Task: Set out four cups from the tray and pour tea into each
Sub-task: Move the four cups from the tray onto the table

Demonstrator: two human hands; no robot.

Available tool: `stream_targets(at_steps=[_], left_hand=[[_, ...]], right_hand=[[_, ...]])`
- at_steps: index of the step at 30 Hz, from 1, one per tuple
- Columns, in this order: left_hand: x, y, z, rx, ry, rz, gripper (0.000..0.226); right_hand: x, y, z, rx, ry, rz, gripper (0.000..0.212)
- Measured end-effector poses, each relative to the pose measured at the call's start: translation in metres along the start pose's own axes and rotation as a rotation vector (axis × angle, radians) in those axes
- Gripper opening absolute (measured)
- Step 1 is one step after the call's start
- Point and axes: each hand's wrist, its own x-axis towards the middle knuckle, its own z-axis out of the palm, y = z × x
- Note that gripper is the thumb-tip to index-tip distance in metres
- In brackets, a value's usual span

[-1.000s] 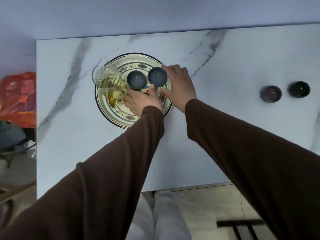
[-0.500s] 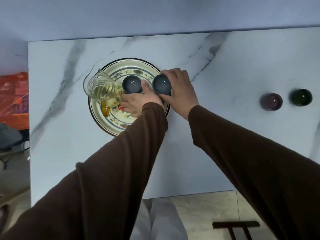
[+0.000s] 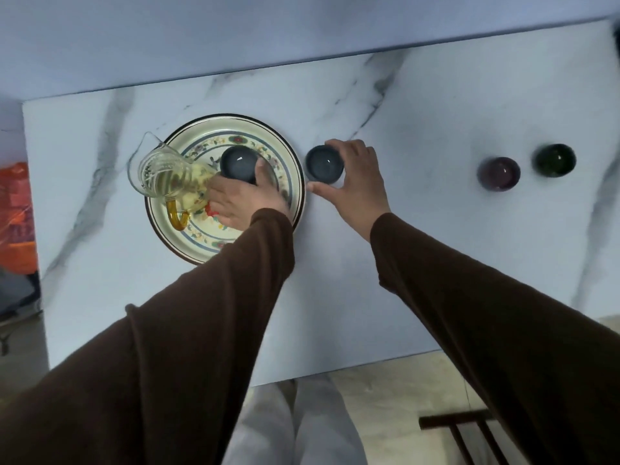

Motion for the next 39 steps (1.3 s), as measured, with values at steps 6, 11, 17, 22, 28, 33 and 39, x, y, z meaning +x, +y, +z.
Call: stream_targets(at_steps=[6, 11, 17, 22, 28, 33, 39], left_hand=[[-0.021, -0.017, -0.028, 0.192, -0.17, 0.748, 0.072], [-0.06, -0.011, -0.037, 0.274, -0.329, 1.193, 0.07], [-0.149, 0.004, -0.03, 0.358, -0.459, 1.47, 0.066], [-0.23, 0.007, -0.009, 0.422, -0.537, 1.524, 0.065], [-0.295, 0.011, 0.02, 0.458, -0.556, 1.533, 0.063], [-0.306, 0.026, 0.04, 0.488, -0.563, 1.556, 0.06], [-0.301, 0.044, 0.06, 0.542, -0.562, 1.562, 0.062]], right_hand=[[-0.039, 0.014, -0.028, 0.132, 0.111, 0.147, 0.066], [-0.092, 0.047, -0.073, 0.148, 0.2, 0.241, 0.064], [-0.164, 0.113, -0.133, 0.094, 0.227, 0.32, 0.066], [-0.212, 0.177, -0.179, 0.051, 0.211, 0.324, 0.067], [-0.226, 0.231, -0.223, 0.008, 0.159, 0.311, 0.069], [-0.207, 0.254, -0.241, -0.017, 0.121, 0.314, 0.07], [-0.172, 0.271, -0.249, -0.061, 0.057, 0.313, 0.069]])
